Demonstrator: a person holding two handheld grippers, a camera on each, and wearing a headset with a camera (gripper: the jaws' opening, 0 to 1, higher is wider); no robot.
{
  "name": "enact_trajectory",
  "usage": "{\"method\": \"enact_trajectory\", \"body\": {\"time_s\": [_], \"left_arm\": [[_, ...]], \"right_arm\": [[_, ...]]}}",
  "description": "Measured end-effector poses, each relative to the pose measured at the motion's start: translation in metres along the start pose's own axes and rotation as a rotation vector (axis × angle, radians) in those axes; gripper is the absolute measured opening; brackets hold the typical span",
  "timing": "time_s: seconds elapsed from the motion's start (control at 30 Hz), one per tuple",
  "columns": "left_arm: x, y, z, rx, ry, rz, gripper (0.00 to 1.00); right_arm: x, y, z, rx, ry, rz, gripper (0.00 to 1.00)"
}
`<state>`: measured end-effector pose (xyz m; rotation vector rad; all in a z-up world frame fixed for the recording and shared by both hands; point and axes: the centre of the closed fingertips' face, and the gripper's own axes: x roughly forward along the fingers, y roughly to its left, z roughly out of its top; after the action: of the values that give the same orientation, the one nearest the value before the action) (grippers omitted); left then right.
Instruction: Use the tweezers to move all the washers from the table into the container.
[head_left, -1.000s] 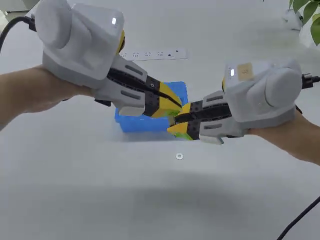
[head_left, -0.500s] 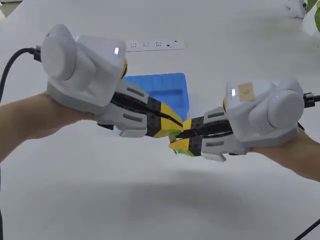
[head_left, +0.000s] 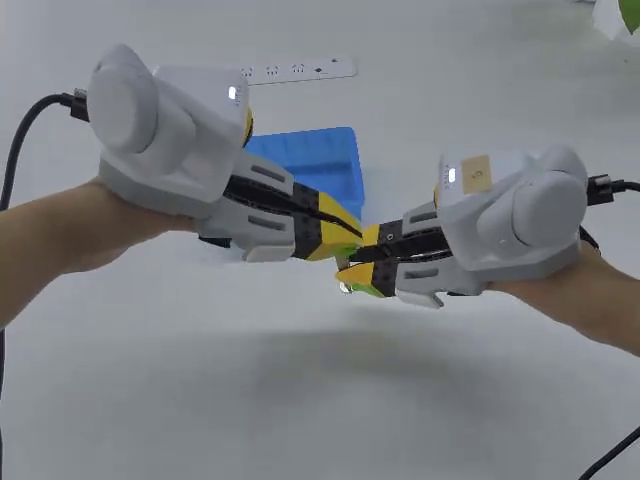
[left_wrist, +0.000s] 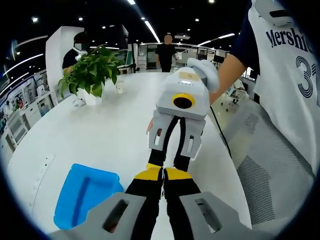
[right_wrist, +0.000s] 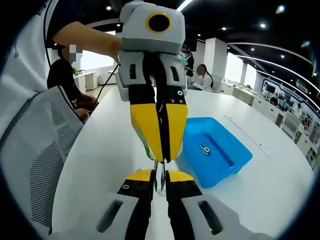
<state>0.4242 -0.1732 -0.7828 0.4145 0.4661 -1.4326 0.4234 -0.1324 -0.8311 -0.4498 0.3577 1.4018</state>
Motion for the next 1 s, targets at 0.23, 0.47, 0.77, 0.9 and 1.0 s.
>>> {"method": "enact_trajectory", "body": {"time_s": [0.23, 0.47, 0.77, 0.9, 1.0], "left_arm": [[0.003, 0.004, -0.006, -0.007, 0.014, 0.007, 0.05], [0.005, 0.008, -0.004, -0.010, -0.004, 0.012, 0.05], [0.008, 0.007, -0.002, -0.010, -0.017, -0.003, 0.05], [0.007, 0.008, -0.002, -0.015, -0.022, -0.003, 0.05], [0.009, 0.003, -0.001, -0.018, -0.030, -0.018, 0.05]], "right_arm": [[0.005, -0.001, -0.004, 0.009, -0.003, 0.002, 0.10], [0.005, -0.006, -0.004, 0.016, -0.018, -0.003, 0.10], [0.004, -0.006, -0.005, 0.041, -0.037, -0.012, 0.11], [0.005, -0.005, -0.006, 0.059, -0.037, -0.013, 0.13], [0.009, -0.003, -0.019, 0.001, 0.027, -0.009, 0.14]]}}
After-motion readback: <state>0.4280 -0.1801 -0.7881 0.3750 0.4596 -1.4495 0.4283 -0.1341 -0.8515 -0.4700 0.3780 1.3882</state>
